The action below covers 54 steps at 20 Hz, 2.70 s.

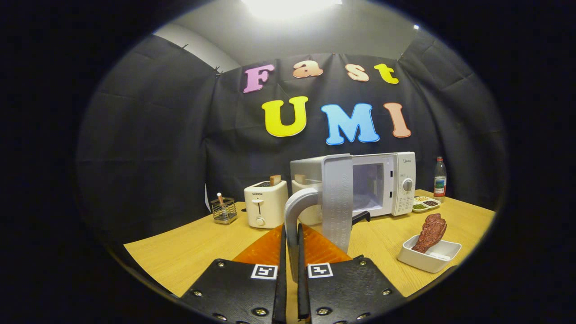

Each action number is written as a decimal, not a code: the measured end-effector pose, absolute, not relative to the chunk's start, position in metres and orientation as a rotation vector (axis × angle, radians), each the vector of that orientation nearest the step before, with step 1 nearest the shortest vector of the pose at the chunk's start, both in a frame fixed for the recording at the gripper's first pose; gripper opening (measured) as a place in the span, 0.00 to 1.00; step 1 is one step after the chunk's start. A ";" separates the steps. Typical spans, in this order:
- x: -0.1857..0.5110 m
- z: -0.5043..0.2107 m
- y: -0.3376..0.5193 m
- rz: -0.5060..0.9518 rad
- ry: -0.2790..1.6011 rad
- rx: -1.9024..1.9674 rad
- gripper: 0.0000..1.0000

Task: Open the microwave, put the food inside, and close the microwave door.

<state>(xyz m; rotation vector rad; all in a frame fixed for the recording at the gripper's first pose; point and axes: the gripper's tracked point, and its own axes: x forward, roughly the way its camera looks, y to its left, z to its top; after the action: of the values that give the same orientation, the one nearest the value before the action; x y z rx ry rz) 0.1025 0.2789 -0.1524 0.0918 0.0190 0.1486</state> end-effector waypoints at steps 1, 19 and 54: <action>0.098 -0.149 0.293 0.180 0.004 0.083 0.10; 0.104 -0.153 0.113 0.257 0.177 0.178 0.96; 0.200 -0.164 -0.002 0.247 0.289 1.006 0.08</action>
<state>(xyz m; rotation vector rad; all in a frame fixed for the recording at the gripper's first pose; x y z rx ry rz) 0.1998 -0.0020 -0.1643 1.0058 0.2887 0.2475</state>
